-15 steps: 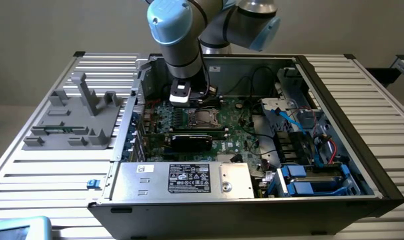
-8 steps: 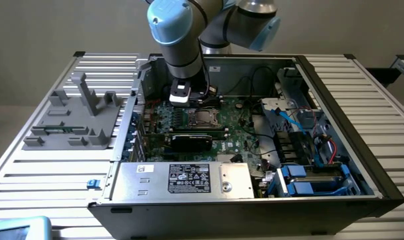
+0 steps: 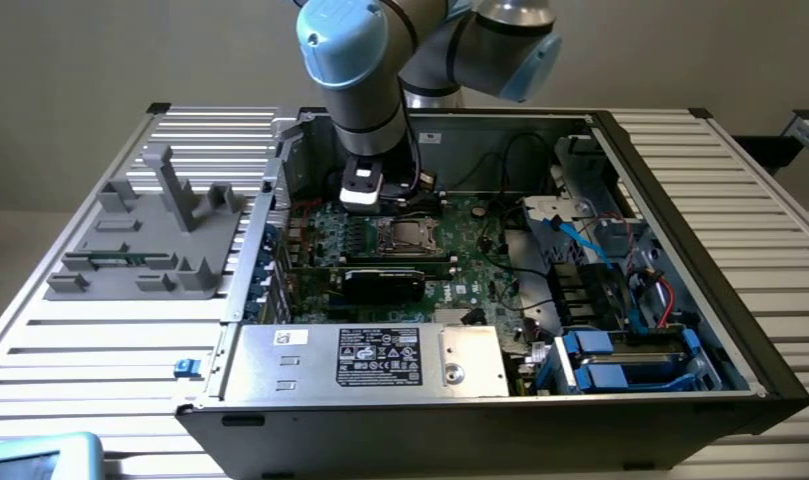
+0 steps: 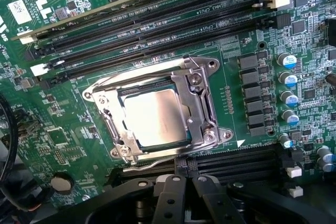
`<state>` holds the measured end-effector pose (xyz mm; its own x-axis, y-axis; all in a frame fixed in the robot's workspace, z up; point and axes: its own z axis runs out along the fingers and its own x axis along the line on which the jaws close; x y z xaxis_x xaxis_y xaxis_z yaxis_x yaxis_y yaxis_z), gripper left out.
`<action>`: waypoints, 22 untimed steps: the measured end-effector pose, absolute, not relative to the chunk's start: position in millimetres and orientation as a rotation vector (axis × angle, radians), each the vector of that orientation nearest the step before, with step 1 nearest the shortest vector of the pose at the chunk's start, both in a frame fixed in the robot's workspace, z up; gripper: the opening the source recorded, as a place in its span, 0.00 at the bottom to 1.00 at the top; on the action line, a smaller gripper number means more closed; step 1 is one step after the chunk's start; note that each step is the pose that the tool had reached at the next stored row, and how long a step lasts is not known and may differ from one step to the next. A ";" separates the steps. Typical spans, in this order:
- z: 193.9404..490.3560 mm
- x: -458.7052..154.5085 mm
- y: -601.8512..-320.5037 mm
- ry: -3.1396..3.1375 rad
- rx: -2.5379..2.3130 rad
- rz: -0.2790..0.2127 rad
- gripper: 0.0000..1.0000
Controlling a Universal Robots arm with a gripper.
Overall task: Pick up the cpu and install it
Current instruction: 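Install the first cpu locking lever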
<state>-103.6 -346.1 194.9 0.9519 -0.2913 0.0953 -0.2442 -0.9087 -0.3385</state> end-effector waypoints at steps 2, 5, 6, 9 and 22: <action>195.6 -103.7 -346.1 0.394 -2.778 -0.200 0.11; 195.8 -104.1 -346.2 0.399 -2.779 -0.188 0.11; 195.9 -104.4 -346.2 0.400 -2.780 -0.184 0.11; 195.9 -104.6 -346.2 0.407 -2.781 -0.172 0.11; 194.5 -100.6 -346.2 0.416 -2.780 -0.172 0.11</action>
